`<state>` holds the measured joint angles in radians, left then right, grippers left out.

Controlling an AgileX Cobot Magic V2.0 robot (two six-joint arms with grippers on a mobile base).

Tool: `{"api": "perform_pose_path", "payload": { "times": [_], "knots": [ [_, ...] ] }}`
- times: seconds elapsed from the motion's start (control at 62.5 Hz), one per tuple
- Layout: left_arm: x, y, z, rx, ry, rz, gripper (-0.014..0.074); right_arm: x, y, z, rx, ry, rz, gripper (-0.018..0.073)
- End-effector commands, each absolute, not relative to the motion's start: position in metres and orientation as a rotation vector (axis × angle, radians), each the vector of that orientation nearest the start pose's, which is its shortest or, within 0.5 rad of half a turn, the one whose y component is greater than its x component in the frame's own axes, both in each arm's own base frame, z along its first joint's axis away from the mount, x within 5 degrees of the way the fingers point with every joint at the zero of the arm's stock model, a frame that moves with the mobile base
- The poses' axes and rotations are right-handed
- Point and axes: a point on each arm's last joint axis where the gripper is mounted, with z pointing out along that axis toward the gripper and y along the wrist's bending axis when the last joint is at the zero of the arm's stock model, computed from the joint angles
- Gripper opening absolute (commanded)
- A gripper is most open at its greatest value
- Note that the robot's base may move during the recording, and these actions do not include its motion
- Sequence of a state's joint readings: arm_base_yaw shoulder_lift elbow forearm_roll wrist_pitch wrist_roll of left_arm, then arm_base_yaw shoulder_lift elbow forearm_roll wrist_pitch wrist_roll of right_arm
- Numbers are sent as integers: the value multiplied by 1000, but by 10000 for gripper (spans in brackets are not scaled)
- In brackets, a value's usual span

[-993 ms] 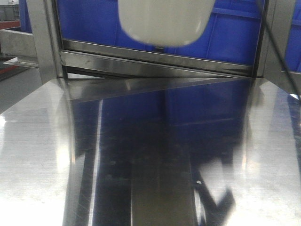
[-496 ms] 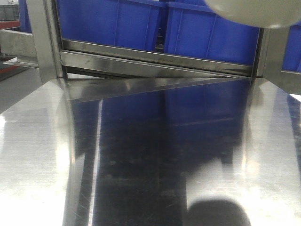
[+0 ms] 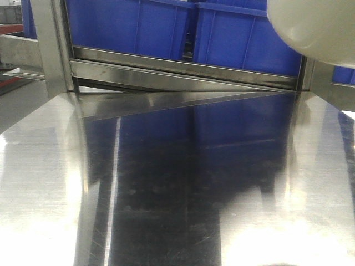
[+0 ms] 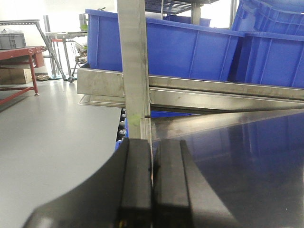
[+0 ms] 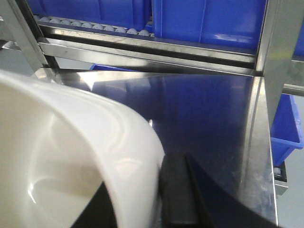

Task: Move white bin to right shelf second layer
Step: 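Hold the lifted white bin up with the right gripper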

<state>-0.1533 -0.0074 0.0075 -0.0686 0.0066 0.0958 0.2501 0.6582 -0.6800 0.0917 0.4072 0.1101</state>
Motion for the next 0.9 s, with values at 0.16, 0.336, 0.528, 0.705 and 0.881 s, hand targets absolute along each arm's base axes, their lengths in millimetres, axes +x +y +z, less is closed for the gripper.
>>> {"api": "perform_pose_path", "payload": {
  "times": [0.16,0.336,0.528,0.705,0.881],
  "knots": [
    [55,-8,208,117,1420,-113,85,129,35,370,-60,1727,349,57],
    [55,-8,208,117,1420,-113,85,129,35,370,-60,1727,349,57],
    [55,-8,208,117,1420,-113,85,129,35,370,-60,1727,349,57],
    [55,-8,208,117,1420,-113,85,129,35,370,-60,1727,349,57],
    [55,-8,208,117,1420,-113,85,129,35,370,-60,1727,349,57]
  ]
}}
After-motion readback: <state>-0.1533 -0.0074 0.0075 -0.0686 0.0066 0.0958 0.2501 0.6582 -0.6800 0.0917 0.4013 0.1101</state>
